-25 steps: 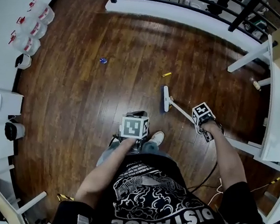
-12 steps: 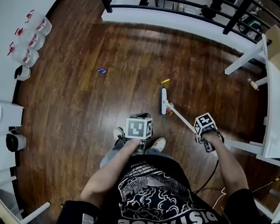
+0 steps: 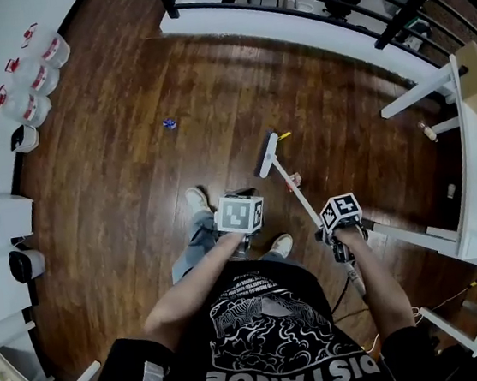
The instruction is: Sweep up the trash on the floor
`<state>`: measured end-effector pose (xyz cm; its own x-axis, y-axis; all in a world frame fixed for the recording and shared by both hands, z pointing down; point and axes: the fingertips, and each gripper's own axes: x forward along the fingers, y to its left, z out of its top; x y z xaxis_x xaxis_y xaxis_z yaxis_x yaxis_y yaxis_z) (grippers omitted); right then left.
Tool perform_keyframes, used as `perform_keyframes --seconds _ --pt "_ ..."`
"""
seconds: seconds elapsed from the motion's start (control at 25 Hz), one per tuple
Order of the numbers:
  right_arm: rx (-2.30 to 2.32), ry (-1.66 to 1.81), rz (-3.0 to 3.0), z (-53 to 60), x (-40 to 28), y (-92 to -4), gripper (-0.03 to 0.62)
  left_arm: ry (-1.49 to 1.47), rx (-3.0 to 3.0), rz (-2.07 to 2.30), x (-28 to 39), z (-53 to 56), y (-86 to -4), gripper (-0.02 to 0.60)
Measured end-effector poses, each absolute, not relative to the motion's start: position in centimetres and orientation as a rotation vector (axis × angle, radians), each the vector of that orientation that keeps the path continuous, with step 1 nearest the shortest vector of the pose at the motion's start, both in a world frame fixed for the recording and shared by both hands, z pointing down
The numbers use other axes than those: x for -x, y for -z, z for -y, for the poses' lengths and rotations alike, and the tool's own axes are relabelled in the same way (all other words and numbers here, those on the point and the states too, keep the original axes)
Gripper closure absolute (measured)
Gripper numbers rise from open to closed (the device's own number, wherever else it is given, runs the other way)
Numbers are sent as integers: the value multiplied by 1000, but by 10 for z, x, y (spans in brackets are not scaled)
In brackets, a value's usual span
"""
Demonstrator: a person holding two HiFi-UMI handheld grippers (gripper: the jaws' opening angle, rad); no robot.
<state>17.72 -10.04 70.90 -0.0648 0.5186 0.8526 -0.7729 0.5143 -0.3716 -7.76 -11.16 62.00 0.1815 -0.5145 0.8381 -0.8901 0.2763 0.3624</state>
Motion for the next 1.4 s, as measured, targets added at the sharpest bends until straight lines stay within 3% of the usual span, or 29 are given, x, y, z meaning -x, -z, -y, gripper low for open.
perform_keyframes --seconds 0.92,1.4 --pt "-95 -1039 1324 110 236 -714 528 -361 -1224 1541 401 103 -653 577" --pt "-6 -1149 1269 69 385 -746 528 -418 -1157 1545 487 50 -653 577"
